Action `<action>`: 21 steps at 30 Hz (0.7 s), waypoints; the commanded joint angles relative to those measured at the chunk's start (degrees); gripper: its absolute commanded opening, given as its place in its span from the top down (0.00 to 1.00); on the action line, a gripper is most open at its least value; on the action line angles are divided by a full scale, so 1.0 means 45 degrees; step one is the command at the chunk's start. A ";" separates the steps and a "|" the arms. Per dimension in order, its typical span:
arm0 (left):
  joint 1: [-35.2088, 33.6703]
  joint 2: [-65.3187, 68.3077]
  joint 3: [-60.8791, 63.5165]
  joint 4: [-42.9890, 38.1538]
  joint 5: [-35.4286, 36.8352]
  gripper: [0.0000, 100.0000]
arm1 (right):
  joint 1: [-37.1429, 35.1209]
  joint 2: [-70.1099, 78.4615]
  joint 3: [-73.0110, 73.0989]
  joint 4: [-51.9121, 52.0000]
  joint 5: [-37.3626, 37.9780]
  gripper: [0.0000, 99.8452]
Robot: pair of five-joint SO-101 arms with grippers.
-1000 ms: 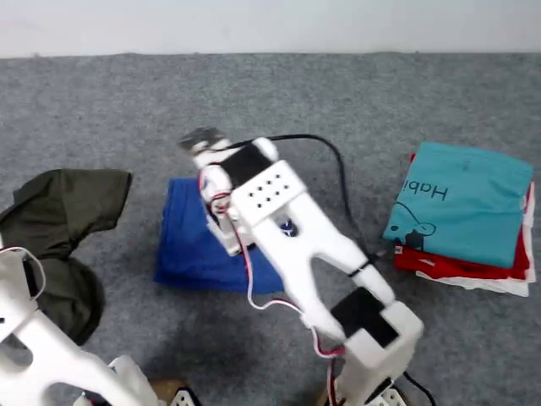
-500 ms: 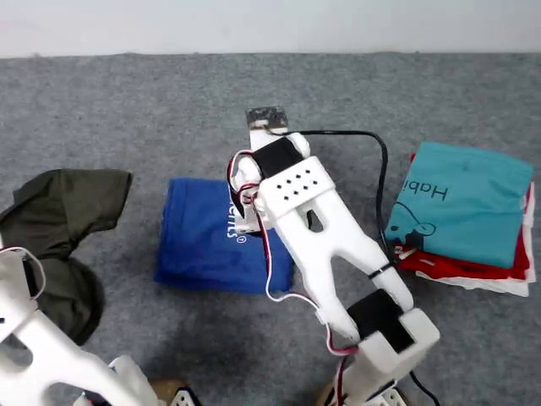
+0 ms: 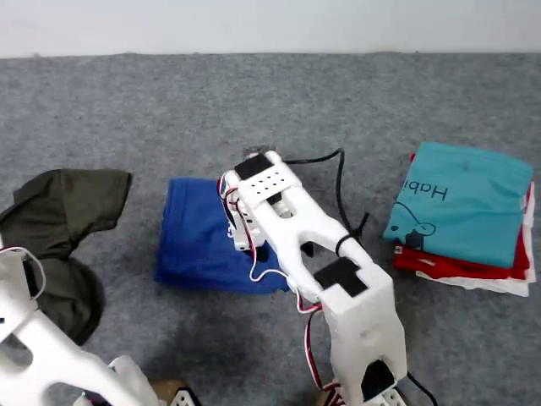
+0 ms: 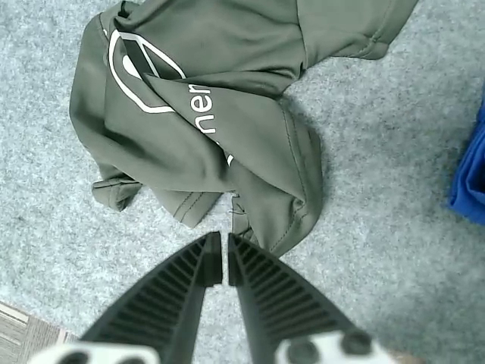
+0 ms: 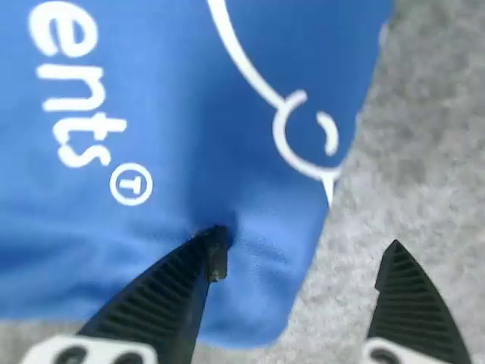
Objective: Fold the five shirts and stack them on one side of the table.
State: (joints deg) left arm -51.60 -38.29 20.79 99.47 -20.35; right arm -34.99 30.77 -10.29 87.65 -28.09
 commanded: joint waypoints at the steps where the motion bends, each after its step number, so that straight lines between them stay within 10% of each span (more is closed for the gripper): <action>1: -0.0078 -0.0254 -0.0049 0.0078 -0.0020 0.98 | 0.0049 0.0479 -0.0059 -0.0635 -0.0156 0.70; 14: -0.0078 -0.0254 -0.0049 0.0098 0.0000 0.98 | 0.0127 0.2081 -0.0117 -0.0498 0.0742 1.00; 21: -0.0039 -0.0254 -0.0049 0.0078 -0.0039 0.98 | 0.0596 0.1201 -0.0117 0.0420 0.1700 0.99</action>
State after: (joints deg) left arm -51.60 -38.29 20.79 99.47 -20.35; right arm -33.32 35.87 -11.60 87.38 -22.99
